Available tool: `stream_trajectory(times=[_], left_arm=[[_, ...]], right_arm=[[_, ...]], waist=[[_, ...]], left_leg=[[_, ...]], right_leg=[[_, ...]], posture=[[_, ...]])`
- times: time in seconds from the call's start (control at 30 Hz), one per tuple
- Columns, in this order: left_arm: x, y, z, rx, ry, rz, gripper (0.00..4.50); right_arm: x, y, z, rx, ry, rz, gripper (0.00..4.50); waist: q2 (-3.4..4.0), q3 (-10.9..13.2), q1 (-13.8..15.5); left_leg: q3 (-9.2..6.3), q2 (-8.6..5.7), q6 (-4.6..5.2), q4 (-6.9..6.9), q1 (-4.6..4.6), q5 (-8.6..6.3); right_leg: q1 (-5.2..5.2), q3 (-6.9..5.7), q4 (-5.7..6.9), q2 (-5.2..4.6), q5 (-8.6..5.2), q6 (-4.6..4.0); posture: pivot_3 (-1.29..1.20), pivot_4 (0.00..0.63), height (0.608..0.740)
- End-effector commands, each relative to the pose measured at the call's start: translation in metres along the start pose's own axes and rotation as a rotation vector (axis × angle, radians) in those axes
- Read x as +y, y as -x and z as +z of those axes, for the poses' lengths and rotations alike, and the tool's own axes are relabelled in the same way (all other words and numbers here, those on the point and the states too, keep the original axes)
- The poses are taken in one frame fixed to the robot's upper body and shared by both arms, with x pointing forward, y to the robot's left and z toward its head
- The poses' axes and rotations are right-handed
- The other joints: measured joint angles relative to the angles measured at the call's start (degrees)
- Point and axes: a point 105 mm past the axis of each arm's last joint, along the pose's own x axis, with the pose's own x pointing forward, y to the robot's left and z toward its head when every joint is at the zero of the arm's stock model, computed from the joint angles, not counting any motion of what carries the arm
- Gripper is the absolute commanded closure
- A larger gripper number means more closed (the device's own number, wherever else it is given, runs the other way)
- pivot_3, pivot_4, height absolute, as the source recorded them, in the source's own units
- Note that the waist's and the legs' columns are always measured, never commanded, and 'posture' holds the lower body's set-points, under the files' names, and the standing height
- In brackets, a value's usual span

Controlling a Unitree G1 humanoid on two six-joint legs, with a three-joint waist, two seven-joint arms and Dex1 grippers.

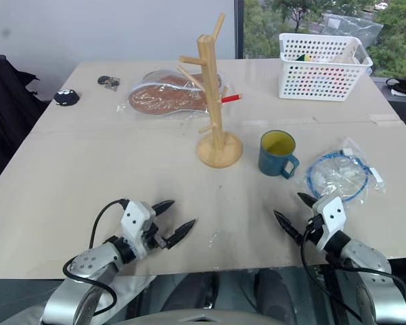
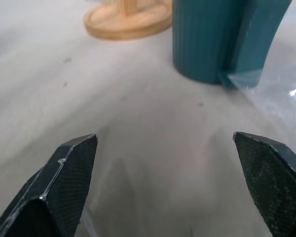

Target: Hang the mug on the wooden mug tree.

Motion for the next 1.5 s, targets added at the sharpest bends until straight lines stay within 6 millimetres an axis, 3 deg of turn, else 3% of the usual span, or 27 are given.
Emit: stream_trajectory(times=[0.03, 0.33, 0.53, 0.67, 0.8, 0.87, 1.13, 1.5], left_arm=[[-0.005, -0.003, 0.028, -0.086, -0.046, -0.102, 0.00], [-0.011, -0.013, 0.090, -0.162, -0.154, -0.347, 0.00], [-0.012, -0.017, 0.105, -0.146, -0.210, -0.393, 0.00], [-0.015, -0.018, 0.107, -0.120, -0.241, -0.417, 0.00], [-0.016, -0.019, 0.107, -0.118, -0.243, -0.411, 0.00], [-0.016, -0.020, 0.107, -0.118, -0.242, -0.409, 0.00], [-0.014, -0.019, 0.103, -0.118, -0.236, -0.392, 0.00], [-0.014, -0.014, 0.106, -0.208, -0.156, -0.332, 0.00]], right_arm=[[-0.003, -0.009, 0.020, -0.066, -0.024, -0.065, 0.05], [-0.035, -0.033, 0.032, -0.110, -0.108, -0.303, 0.05], [-0.049, -0.043, 0.032, -0.109, -0.126, -0.392, 0.05], [-0.050, -0.049, 0.031, -0.103, -0.138, -0.410, 1.75], [-0.048, -0.053, 0.031, -0.108, -0.130, -0.402, 3.78], [-0.047, -0.053, 0.031, -0.111, -0.129, -0.397, 4.44], [-0.041, -0.053, 0.042, -0.133, -0.076, -0.323, 4.44], [0.014, -0.053, 0.087, -0.157, -0.049, 0.126, 4.44]], waist=[[0.01, 0.00, 0.01], [0.05, 0.06, -0.13], [0.09, 0.08, -0.47], [0.10, 0.09, -0.81], [0.10, 0.10, -1.42], [0.11, 0.10, -1.52], [0.15, 0.12, -1.56], [0.20, 0.20, -1.62]], left_leg=[[-0.01, 0.00, 0.00, 0.00, -0.01, 0.00], [0.00, -0.03, -0.05, 0.00, -0.10, 0.03], [0.00, -0.03, -0.28, -0.04, -0.10, 0.16], [-0.02, -0.03, -0.29, -0.05, -0.11, 0.17], [-0.02, -0.03, -0.28, -0.05, -0.11, 0.17], [-0.01, -0.03, -0.28, -0.05, -0.11, 0.17], [-0.01, -0.02, -0.26, -0.05, -0.10, 0.16], [-0.01, 0.02, -0.07, -0.05, -0.10, 0.05]], right_leg=[[0.00, -0.01, 0.00, 0.00, 0.00, 0.00], [-0.16, 0.00, 0.00, 0.06, 0.13, 0.17], [-0.18, 0.03, 0.01, 0.11, 0.14, 0.17], [-0.19, 0.03, 0.01, 0.13, 0.14, 0.17], [-0.19, 0.04, 0.01, 0.13, 0.14, 0.17], [-0.19, 0.05, 0.02, 0.13, 0.14, 0.17], [-0.19, 0.07, 0.03, 0.15, 0.14, 0.17], [-0.20, 0.08, 0.03, 0.15, 0.14, 0.18]], posture=[[0.00, 0.150, 0.740], [0.00, 0.150, 0.740], [0.00, 0.150, 0.740], [0.00, 0.150, 0.740], [0.00, 0.150, 0.740], [0.00, 0.150, 0.740], [0.00, 0.150, 0.740], [0.00, 0.150, 0.740]])
